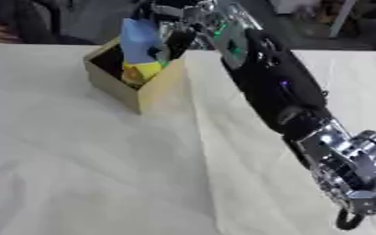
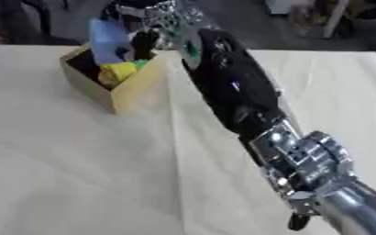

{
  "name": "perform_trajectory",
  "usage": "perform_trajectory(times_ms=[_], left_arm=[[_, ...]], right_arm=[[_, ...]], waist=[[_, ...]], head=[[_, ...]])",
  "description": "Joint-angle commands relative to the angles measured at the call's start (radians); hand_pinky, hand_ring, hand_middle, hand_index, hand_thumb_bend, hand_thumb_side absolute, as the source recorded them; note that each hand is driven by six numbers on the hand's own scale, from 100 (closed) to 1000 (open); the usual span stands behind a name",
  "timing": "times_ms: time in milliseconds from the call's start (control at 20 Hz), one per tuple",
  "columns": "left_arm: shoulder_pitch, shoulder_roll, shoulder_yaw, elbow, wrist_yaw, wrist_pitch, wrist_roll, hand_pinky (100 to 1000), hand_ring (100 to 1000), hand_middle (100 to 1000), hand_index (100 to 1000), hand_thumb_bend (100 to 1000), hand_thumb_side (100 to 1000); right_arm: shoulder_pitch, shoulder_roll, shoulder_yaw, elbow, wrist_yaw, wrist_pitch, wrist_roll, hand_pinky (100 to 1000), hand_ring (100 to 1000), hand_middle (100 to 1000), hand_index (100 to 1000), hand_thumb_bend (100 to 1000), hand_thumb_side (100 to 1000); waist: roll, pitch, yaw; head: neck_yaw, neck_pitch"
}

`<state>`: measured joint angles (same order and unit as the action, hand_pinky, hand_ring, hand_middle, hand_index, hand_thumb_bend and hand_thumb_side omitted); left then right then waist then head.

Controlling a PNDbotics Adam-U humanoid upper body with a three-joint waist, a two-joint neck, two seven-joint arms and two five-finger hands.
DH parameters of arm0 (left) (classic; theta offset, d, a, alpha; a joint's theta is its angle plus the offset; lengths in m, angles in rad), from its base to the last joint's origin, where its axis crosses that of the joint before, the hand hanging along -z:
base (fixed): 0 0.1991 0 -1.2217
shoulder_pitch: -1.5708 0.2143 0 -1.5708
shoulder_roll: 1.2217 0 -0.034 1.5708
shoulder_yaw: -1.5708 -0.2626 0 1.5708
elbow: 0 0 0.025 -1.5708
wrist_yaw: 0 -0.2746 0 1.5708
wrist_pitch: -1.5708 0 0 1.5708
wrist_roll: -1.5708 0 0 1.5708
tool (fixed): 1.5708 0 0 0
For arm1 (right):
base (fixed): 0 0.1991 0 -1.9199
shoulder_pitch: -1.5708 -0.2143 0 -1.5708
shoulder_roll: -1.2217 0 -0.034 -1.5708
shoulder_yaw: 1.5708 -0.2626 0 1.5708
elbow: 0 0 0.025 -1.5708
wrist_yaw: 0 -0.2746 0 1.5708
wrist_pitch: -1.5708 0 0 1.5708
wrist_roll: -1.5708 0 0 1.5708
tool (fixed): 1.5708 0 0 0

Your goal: Pick up objects on the table and place them in the box.

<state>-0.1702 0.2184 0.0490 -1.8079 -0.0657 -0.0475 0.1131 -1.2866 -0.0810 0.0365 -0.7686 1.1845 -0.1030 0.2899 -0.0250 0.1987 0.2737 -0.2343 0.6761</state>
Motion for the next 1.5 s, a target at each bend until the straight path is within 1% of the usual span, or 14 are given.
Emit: perform_trajectory(times_ms=[50, 250, 350, 450, 500, 550, 600, 700, 1000, 1150, 1200, 1250, 1400, 1500], left_arm=[[-0.021, 0.004, -0.012, -0.021, 0.009, -0.003, -0.017, 647, 622, 609, 755, 100, 751], [-0.029, -0.001, -0.02, -0.021, 0.015, -0.002, -0.026, 647, 622, 609, 755, 100, 752], [-0.031, -0.003, -0.02, -0.021, 0.016, -0.002, -0.027, 648, 622, 608, 755, 100, 752], [-0.03, -0.004, -0.019, -0.021, 0.017, -0.002, -0.027, 648, 622, 608, 755, 100, 754], [-0.03, -0.004, -0.019, -0.021, 0.017, -0.002, -0.026, 648, 622, 608, 755, 100, 754], [-0.029, -0.005, -0.019, -0.021, 0.017, -0.002, -0.026, 648, 621, 608, 755, 100, 754], [-0.029, -0.005, -0.018, -0.021, 0.017, -0.002, -0.025, 648, 621, 608, 755, 100, 754], [-0.027, -0.005, -0.018, -0.021, 0.017, -0.002, -0.025, 648, 621, 608, 755, 100, 755], [-0.019, -0.001, -0.015, -0.019, 0.012, -0.001, -0.027, 649, 621, 609, 756, 100, 757], [-0.018, 0.0, -0.015, -0.019, 0.01, -0.001, -0.027, 649, 621, 609, 756, 100, 758], [-0.019, 0.0, -0.015, -0.019, 0.01, -0.001, -0.028, 650, 621, 609, 756, 100, 758], [-0.02, 0.0, -0.015, -0.019, 0.009, -0.001, -0.028, 649, 621, 608, 756, 100, 758], [-0.022, 0.0, -0.015, -0.021, 0.01, -0.002, -0.029, 649, 620, 606, 756, 100, 758], [-0.023, 0.0, -0.015, -0.021, 0.01, -0.001, -0.03, 649, 620, 605, 756, 100, 759]], right_arm=[[-0.027, 0.043, -0.059, 0.062, 0.138, 0.096, -0.167, 815, 737, 649, 986, 100, 100], [-0.01, 0.076, -0.093, 0.133, 0.236, 0.215, -0.275, 818, 771, 762, 1000, 100, 100], [0.0, 0.082, -0.105, 0.159, 0.28, 0.295, -0.307, 830, 797, 822, 1000, 100, 100], [0.004, 0.082, -0.11, 0.172, 0.303, 0.352, -0.318, 885, 881, 961, 1000, 100, 136], [0.003, 0.081, -0.112, 0.173, 0.302, 0.363, -0.317, 898, 900, 992, 1000, 100, 170], [0.002, 0.079, -0.112, 0.17, 0.293, 0.362, -0.313, 912, 917, 1000, 1000, 100, 205], [-0.001, 0.075, -0.112, 0.164, 0.28, 0.353, -0.308, 939, 950, 1000, 1000, 100, 290], [-0.007, 0.067, -0.11, 0.147, 0.241, 0.322, -0.297, 963, 971, 1000, 1000, 100, 343], [-0.028, 0.048, -0.079, 0.103, 0.168, 0.226, -0.223, 982, 993, 1000, 1000, 100, 378], [-0.035, 0.046, -0.06, 0.098, 0.165, 0.175, -0.138, 993, 1000, 1000, 1000, 100, 327], [-0.035, 0.048, -0.056, 0.1, 0.169, 0.159, -0.103, 1000, 1000, 1000, 1000, 100, 177], [-0.035, 0.051, -0.053, 0.104, 0.174, 0.142, -0.065, 1000, 1000, 1000, 1000, 100, 120], [-0.033, 0.054, -0.049, 0.101, 0.209, 0.101, 0.033, 1000, 1000, 1000, 1000, 162, 122], [-0.032, 0.056, -0.054, 0.087, 0.234, 0.095, 0.051, 1000, 1000, 1000, 1000, 181, 130]], waist=[[-0.006, 0.003, 0.012], [-0.003, 0.009, 0.029], [-0.003, 0.011, 0.032], [-0.002, 0.013, 0.031], [-0.002, 0.013, 0.029], [-0.002, 0.012, 0.027], [-0.002, 0.012, 0.025], [-0.003, 0.01, 0.02], [-0.005, -0.001, 0.006], [-0.008, -0.003, 0.003], [-0.009, -0.003, 0.003], [-0.009, -0.003, 0.005], [-0.01, -0.001, 0.012], [-0.011, 0.0, 0.014]], head=[[-0.027, -0.015], [-0.044, -0.02], [-0.048, -0.021], [-0.048, -0.022], [-0.047, -0.022], [-0.046, -0.022], [-0.046, -0.021], [-0.045, -0.019], [-0.045, -0.015], [-0.046, -0.014], [-0.047, -0.015], [-0.048, -0.016], [-0.052, -0.02], [-0.054, -0.021]])
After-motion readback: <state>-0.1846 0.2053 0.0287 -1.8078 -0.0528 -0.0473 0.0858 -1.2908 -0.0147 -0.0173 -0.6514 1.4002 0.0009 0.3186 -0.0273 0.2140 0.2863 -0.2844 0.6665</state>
